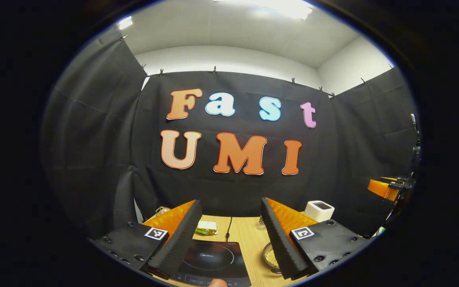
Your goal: First push the handle of the pot to place it horizontally, then grasp the pot with both hands and set it on the induction cooktop.
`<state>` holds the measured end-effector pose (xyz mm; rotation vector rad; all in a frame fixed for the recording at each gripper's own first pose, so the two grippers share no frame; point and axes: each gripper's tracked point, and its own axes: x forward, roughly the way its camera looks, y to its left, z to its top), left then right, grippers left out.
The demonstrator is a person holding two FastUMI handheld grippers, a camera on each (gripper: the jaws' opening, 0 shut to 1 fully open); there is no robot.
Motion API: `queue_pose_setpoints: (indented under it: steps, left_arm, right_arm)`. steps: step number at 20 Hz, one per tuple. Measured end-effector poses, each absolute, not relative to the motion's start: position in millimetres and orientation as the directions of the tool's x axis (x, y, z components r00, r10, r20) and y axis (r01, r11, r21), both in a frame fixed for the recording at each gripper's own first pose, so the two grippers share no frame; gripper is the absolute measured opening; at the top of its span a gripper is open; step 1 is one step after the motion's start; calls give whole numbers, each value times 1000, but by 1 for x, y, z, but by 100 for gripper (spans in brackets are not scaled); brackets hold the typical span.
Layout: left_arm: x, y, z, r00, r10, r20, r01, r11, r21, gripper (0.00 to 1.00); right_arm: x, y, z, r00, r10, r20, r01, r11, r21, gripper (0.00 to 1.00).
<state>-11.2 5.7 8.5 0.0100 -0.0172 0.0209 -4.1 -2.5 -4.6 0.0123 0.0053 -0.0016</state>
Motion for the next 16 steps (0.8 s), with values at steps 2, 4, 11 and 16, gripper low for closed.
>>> queue_pose_setpoints:
  steps: [2,4,11,16]
  left_arm:
    - [-13,3,9,1000,17,20,-17,1000,9,97]
    - [-13,3,10,1000,18,21,-18,1000,11,97]
    - [-15,1,9,1000,16,20,-16,1000,12,97]
    - [-17,1,10,1000,15,21,-15,1000,13,96]
  right_arm:
    - [-5,-5,-6,1000,-5,-8,5,1000,19,94]
    - [-5,-7,-7,1000,-5,-12,6,1000,23,93]
    - [-7,-4,-10,1000,5,-12,-4,1000,18,93]
    - [-9,-2,-14,1000,15,-20,-15,1000,25,90]
